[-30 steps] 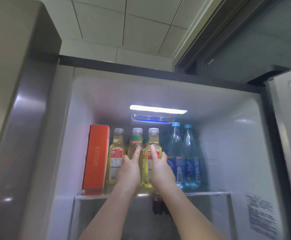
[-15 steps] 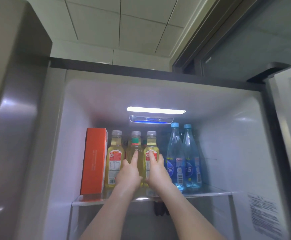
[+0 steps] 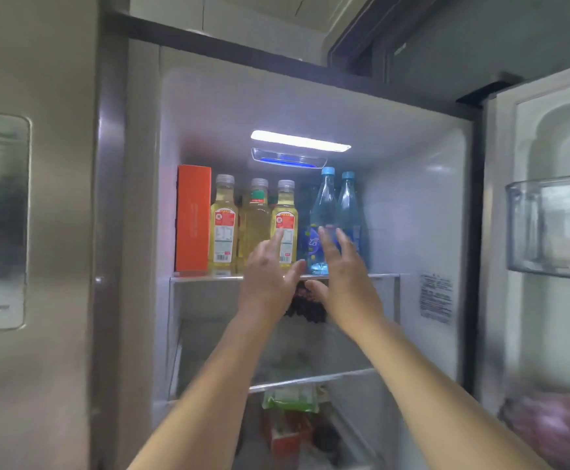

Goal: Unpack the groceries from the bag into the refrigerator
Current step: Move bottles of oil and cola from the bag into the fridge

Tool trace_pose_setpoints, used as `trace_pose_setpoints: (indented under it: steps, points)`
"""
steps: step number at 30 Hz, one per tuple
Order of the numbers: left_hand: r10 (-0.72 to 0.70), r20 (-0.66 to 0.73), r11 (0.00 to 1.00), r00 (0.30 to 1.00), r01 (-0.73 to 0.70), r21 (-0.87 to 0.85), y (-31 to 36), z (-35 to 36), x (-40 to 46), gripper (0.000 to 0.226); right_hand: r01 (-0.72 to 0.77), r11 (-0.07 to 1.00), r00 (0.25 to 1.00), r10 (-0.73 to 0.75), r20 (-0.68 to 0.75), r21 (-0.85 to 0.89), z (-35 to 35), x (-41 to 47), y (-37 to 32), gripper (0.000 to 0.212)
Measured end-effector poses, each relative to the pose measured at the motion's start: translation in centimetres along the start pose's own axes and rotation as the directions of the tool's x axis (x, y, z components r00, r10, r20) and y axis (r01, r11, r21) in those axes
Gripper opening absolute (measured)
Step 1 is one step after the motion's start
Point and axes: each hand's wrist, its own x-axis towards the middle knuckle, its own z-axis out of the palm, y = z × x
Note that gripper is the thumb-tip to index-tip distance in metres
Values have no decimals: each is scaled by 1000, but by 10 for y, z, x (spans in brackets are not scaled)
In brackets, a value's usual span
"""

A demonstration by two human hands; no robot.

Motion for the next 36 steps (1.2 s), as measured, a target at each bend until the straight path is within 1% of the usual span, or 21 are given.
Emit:
trace_pose_setpoints:
  steps: [4,7,10,13,15,19,22,25,29,36]
  points:
    - [65,100,984,993,-47,-170,25,-9,-59,66,-118,990,992,122,38,-75,-36,-71,-13,90]
    - [147,178,951,973,-90,-295,36,-21,-112,67,-176,974,983,180,20,-141,-52,-131,-31,91]
    - [215,246,932,945,-123,-342,32,-45,-172,66,-272,944,961,278,4,-186,-63,-195,-63,87]
    - [255,312,926,915,-139,-351,16,-85,-232,66,-340,918,933,357,52,-205,-67,-254,-108,84]
    - [250,349,927,903,-119,-356,3,-116,-268,67,-347,915,925,371,88,-205,-66,-286,-139,85]
    - [240,408,944,881,-113,-311,-29,-192,-339,67,-343,930,920,361,151,-132,-52,-347,-210,90]
    - [216,433,960,875,-109,-258,-55,-251,-383,67,-340,937,916,350,194,-87,-42,-387,-264,89]
    - [114,474,986,873,-40,-163,-84,-312,-427,68,-353,935,900,350,259,-38,-30,-427,-323,88]
    - [-17,495,999,869,39,-34,-120,-399,-490,67,-339,940,894,310,324,36,-12,-477,-406,89]
    - [-179,559,980,809,97,173,-179,-521,-567,67,-355,928,859,276,431,113,19,-543,-532,87]
